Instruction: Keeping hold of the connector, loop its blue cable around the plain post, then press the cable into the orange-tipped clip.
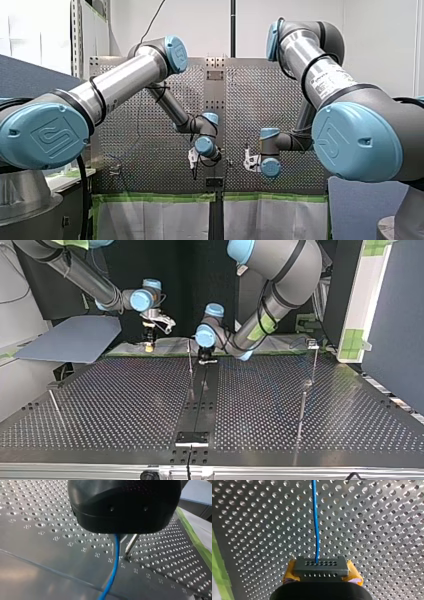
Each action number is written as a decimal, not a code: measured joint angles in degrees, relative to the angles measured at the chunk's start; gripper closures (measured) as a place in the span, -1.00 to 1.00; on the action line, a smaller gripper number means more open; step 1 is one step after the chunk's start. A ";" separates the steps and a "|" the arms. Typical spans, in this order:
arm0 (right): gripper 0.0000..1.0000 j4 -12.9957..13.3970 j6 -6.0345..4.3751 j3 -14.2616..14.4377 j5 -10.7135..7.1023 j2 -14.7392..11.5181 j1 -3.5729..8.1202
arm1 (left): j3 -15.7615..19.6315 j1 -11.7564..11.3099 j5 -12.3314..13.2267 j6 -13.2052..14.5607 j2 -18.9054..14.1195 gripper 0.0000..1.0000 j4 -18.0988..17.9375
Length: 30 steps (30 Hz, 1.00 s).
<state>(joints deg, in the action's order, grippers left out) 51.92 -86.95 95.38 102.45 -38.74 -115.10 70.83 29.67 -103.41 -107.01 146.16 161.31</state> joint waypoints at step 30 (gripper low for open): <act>1.00 -3.78 -0.34 -2.85 -5.30 0.26 5.55 | 0.02 -0.96 -5.70 3.03 -0.03 1.00 3.21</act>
<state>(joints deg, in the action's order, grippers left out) 48.14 -87.29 92.54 97.15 -38.48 -109.56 70.85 28.70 -109.11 -103.98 146.14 164.52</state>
